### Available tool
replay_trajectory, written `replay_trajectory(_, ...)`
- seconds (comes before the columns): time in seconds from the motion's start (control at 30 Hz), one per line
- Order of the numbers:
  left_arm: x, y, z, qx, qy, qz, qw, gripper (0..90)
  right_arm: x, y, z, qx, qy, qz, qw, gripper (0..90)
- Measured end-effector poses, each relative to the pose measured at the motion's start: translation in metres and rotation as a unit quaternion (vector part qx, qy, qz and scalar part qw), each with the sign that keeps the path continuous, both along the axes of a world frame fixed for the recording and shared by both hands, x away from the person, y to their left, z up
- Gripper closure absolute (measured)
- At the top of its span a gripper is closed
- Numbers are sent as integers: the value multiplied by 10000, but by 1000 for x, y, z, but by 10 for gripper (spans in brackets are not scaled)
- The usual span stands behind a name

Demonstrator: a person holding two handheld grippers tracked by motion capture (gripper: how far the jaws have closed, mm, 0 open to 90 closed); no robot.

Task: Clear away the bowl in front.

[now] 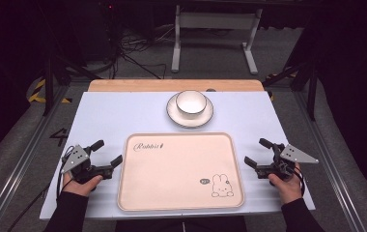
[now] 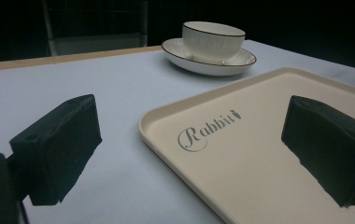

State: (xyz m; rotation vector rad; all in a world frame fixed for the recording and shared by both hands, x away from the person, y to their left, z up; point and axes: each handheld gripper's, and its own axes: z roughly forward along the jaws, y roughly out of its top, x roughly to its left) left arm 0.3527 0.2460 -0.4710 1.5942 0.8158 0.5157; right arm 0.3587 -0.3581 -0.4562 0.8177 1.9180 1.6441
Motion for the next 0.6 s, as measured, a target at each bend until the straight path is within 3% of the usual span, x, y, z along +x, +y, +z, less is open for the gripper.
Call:
replay_trajectory(0.1,1,0,0,-16,19,44,10000,44,0,-1,0,73,-24,-33,10000,24)
replay_trajectory(0.23,-1,-3,0,136,-49,-27,9999,46,-1,0,0,19,-43,-22,10000,27)
replay_trajectory(0.6,0,1,2,-51,64,55,10000,49,-1,2,0,-101,-65,-78,9999,83)
